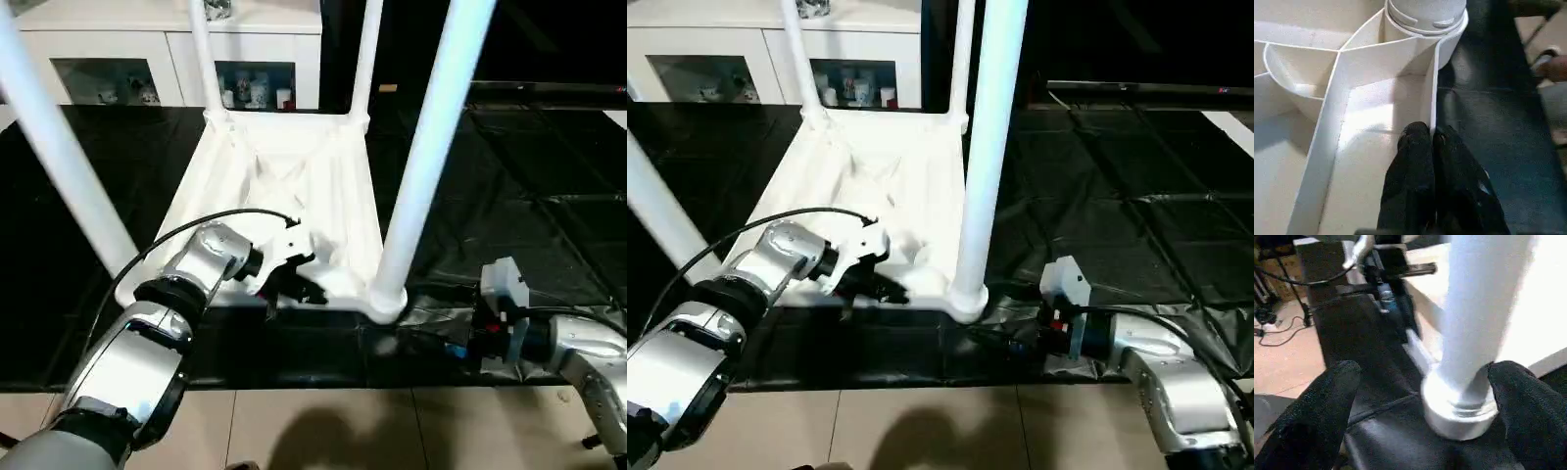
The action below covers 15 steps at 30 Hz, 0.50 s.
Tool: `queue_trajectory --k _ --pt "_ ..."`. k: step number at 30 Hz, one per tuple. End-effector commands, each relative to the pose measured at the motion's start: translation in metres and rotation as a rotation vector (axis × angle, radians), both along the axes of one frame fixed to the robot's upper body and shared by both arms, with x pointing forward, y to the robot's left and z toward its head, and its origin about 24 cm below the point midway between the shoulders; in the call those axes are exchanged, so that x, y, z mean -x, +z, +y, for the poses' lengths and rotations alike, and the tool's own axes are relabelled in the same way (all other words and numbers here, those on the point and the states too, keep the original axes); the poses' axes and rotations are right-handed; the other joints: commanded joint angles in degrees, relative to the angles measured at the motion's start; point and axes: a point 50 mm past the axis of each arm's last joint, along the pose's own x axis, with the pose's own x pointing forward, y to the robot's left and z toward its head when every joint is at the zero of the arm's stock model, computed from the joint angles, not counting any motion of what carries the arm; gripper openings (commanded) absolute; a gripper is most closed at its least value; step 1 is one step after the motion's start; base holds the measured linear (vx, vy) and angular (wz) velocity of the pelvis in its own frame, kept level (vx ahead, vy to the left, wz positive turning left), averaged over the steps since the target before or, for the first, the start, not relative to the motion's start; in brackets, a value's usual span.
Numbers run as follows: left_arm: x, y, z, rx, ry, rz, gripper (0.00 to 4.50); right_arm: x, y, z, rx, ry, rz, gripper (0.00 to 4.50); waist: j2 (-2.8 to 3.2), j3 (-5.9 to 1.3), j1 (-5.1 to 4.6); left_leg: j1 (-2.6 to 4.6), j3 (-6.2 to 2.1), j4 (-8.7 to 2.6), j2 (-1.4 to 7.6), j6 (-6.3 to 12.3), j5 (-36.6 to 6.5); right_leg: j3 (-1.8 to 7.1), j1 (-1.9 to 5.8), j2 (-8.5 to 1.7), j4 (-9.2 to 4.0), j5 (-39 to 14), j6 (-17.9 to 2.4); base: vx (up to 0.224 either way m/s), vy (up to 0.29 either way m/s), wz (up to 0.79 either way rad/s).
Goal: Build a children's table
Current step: Rotate leg to tighten
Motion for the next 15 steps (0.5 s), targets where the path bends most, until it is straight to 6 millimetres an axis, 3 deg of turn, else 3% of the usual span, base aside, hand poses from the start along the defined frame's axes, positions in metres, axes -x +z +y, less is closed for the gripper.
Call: queue_trajectory --k 1,7,8,9,15 --pt "0.01 -0.008 0.004 0.001 -0.061 0.08 0.03 -0.006 0.003 -0.001 0.021 0.0 -0.027 4.5 -0.16 -3.74 0.33 0.5 -1.44 -4.21 4.04 5.09 -4.8 2.87 3.19 -5.34 -3.14 1.9 -18.0 0.0 0.0 0.0" --pt "0.025 -0.018 0.012 -0.012 -0.144 0.053 0.03 -0.015 0.001 0.005 0.032 0.094 -0.024 4.5 -0.03 -3.54 0.42 0.52 -1.23 -4.38 4.19 4.65 -6.9 2.89 2.98 -5.42 -3.49 -2.3 -17.5 0.0 0.0 0.0" --pt "0.027 -0.019 0.012 -0.01 -0.153 0.041 0.03 -0.017 0.0 0.009 0.021 0.127 -0.018 4.5 0.03 -3.68 0.7 0.86 -1.18 -4.31 4.29 4.62 -6.9 2.93 2.79 -5.41 -3.48 -2.8 -17.3 0.0 0.0 0.0" --pt "0.028 -0.019 0.012 -0.01 -0.153 0.041 0.01 -0.017 0.0 0.009 0.021 0.128 -0.018 4.32 -0.14 -3.63 0.57 0.48 -1.22 -4.38 4.26 4.76 -6.5 2.9 2.92 -5.41 -3.31 -2.7 -17.4 0.0 0.0 0.0" --pt "0.034 -0.019 0.008 0.01 -0.169 -0.014 0.0 -0.027 -0.006 0.028 0.001 0.283 0.043 3.76 -0.07 -3.76 0.5 0.59 -1.09 -4.35 4.29 4.8 -5.7 2.86 2.63 -5.25 -3.18 -2.5 -17.2 0.0 0.0 0.0"
